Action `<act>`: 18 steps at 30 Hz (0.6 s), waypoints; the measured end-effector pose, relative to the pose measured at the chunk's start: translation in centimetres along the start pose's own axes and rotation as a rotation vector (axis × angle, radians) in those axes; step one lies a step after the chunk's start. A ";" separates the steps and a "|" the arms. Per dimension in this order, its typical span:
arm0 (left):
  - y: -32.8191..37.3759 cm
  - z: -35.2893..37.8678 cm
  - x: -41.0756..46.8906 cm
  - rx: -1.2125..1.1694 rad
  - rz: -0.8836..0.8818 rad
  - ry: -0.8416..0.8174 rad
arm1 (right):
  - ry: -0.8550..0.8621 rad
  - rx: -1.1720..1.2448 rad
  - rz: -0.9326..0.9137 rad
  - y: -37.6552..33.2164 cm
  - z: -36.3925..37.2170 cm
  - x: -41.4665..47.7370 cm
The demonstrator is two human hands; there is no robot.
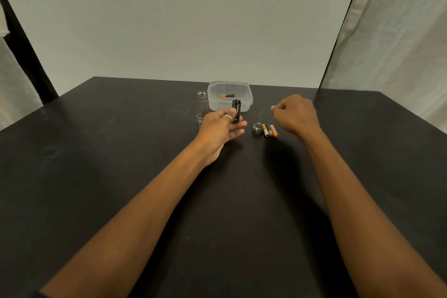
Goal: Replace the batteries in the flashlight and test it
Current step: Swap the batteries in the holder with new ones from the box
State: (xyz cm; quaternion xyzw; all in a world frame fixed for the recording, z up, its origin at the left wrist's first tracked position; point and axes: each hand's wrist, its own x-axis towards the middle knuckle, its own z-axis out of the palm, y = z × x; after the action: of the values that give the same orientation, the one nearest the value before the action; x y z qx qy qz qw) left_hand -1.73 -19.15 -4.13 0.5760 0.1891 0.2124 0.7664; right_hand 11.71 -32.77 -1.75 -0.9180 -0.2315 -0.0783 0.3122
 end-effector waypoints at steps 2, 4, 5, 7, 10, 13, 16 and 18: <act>0.0 0.1 0.1 -0.010 -0.005 0.016 | 0.015 0.022 -0.104 -1.2 0.5 0.2; -0.1 0.2 0.1 -0.024 -0.007 0.040 | 0.004 0.035 -0.204 -2.7 1.3 0.2; -0.1 0.2 0.2 -0.034 -0.006 0.050 | -0.007 0.039 -0.255 -3.5 1.7 0.3; -0.2 0.3 0.2 -0.055 -0.009 0.072 | -0.037 0.047 -0.335 -4.9 2.4 1.0; -0.1 0.3 0.3 -0.079 -0.022 0.105 | -0.053 0.025 -0.391 -6.9 2.9 3.6; -0.1 0.4 0.3 -0.105 -0.027 0.125 | -0.130 -0.050 -0.405 -8.5 3.4 7.0; -0.1 0.3 0.4 -0.130 -0.032 0.127 | -0.256 -0.181 -0.424 -9.4 4.5 9.6; -0.3 0.2 0.4 -0.142 -0.030 0.125 | -0.318 -0.242 -0.437 -9.7 5.4 10.8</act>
State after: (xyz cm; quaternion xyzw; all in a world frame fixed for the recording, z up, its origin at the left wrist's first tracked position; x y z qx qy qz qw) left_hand -1.27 -19.14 -4.36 0.5030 0.2298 0.2492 0.7950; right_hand 16.62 -18.64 2.24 -0.8778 -0.4586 -0.0257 0.1362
